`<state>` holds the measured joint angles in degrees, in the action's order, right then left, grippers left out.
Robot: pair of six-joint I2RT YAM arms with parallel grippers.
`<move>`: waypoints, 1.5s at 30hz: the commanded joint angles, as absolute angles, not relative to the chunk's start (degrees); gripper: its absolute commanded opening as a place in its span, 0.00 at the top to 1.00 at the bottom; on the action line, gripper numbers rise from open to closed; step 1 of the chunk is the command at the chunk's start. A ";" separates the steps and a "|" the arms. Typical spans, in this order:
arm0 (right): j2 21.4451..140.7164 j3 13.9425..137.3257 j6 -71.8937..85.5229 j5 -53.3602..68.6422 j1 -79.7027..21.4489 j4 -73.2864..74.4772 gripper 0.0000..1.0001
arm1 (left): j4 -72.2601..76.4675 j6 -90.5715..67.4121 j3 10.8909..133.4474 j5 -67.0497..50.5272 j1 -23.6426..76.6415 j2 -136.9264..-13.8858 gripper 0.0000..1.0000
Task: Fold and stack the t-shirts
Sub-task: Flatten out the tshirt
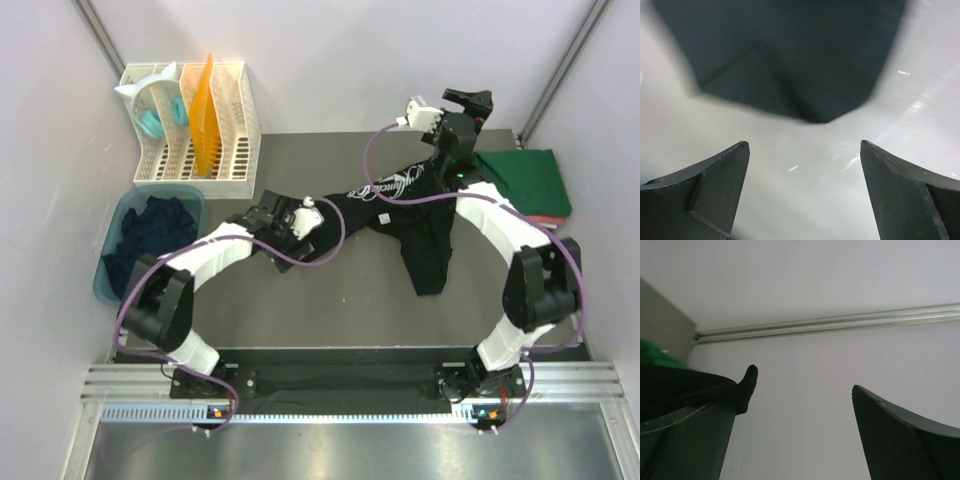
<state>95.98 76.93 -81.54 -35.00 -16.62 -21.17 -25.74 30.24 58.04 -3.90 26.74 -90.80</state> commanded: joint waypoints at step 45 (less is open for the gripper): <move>96.94 81.83 -48.43 0.63 -44.89 38.18 0.00 | -21.27 20.39 57.83 25.83 14.07 -69.26 0.01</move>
<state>95.33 81.12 -50.72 -3.18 -37.58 43.99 -24.67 21.12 58.39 20.12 14.87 -70.24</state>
